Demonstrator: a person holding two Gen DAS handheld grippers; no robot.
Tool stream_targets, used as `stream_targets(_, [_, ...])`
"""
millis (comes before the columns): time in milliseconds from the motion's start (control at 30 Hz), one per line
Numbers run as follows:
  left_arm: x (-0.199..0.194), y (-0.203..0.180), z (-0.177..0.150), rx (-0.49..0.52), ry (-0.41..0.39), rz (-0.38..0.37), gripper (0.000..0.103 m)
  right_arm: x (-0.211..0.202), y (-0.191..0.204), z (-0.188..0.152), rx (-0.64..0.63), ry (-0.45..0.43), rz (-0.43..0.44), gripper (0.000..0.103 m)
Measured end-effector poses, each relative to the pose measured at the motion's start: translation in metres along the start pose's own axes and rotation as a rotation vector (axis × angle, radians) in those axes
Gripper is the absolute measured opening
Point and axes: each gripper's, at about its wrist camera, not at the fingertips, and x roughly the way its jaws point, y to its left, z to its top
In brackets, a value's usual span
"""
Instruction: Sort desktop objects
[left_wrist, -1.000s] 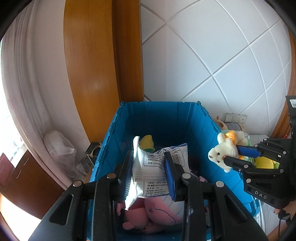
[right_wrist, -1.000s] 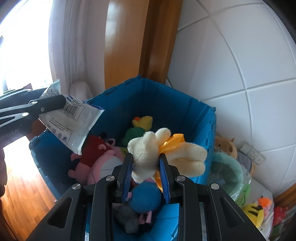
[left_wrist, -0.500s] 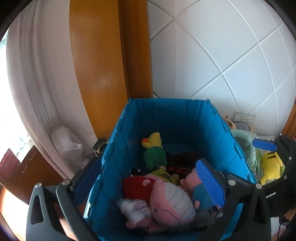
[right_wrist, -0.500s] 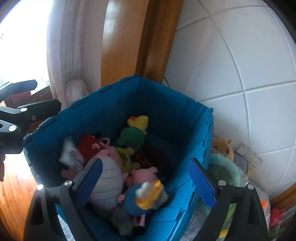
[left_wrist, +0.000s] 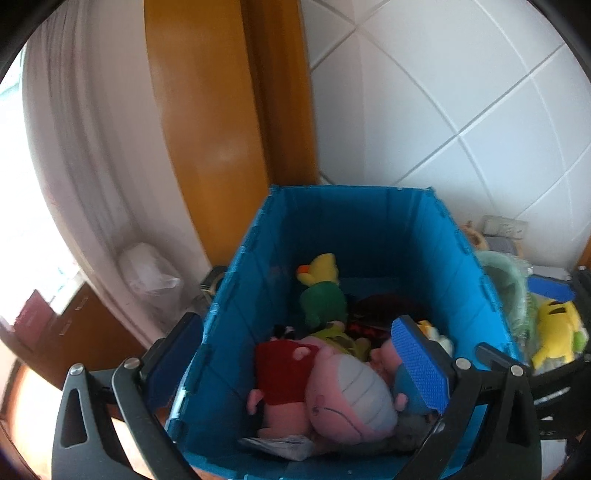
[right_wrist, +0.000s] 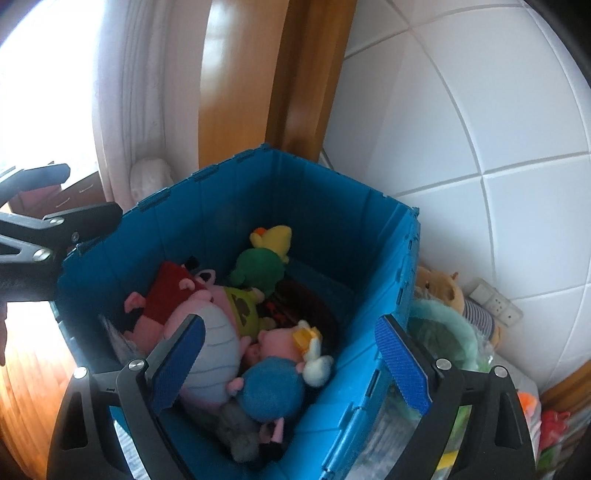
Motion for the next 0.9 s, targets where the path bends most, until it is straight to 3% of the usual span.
stream_targets(433, [-0.008,-0.004,0.001,-0.047,0.008,-0.056,0.103,-0.007,-0.006,-0.007,0.003,-0.004,0.0,0.093])
stream_targets(900, [-0.021,-0.018,0.0,-0.012,-0.055,0.026,0.103,-0.008,-0.009,-0.014,0.009,0.0,0.005,0.094])
